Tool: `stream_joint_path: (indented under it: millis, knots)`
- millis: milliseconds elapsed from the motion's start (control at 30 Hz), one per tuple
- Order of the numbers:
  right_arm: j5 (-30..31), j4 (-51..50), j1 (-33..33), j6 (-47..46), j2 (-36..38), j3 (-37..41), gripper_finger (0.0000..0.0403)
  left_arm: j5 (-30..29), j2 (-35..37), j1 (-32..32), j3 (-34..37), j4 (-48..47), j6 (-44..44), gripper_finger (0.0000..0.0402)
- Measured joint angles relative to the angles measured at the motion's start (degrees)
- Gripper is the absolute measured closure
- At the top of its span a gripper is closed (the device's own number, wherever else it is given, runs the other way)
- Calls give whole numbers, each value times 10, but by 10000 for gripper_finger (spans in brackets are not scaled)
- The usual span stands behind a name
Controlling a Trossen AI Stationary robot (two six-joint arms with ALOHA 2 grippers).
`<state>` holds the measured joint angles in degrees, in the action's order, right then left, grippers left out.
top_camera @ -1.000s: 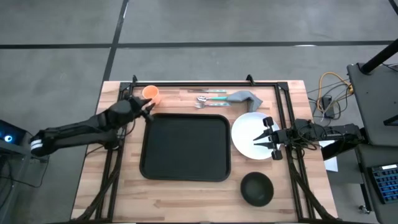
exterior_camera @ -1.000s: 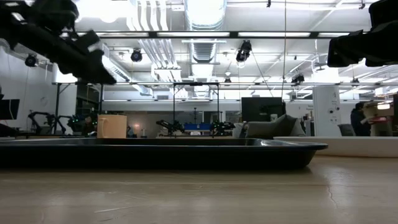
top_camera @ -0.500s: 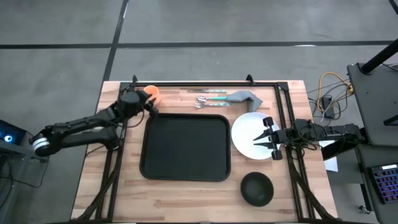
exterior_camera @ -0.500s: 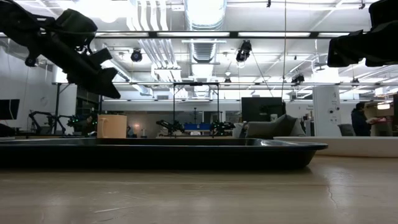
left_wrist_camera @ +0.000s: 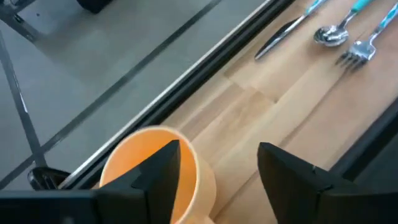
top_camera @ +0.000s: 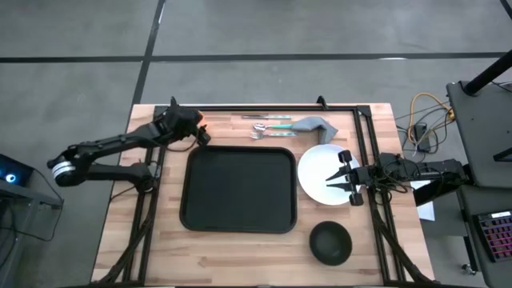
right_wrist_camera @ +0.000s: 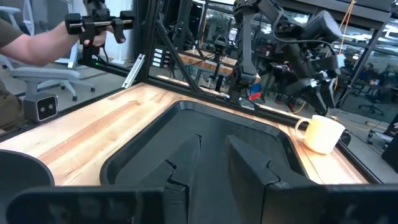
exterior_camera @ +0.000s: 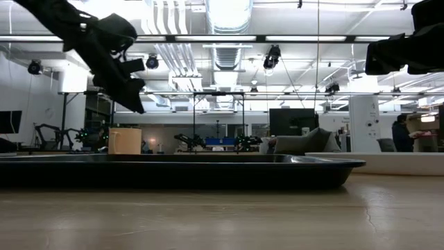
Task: Set up tray
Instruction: Put the yellow mug on the black tray
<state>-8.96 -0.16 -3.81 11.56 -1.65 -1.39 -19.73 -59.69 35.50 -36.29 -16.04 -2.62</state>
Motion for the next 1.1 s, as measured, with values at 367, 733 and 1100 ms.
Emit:
stream_joint_path:
  millis: [367,733,1100]
  knots:
    - [0,0,0,0,0,0,335,0,-77,41,-75,-82,12,180]
    - [0,0,0,0,0,0,335,1,-101,71,-102,-141,27,180]
    - [0,0,0,0,0,0,335,1,-114,71,-67,-140,28,180]
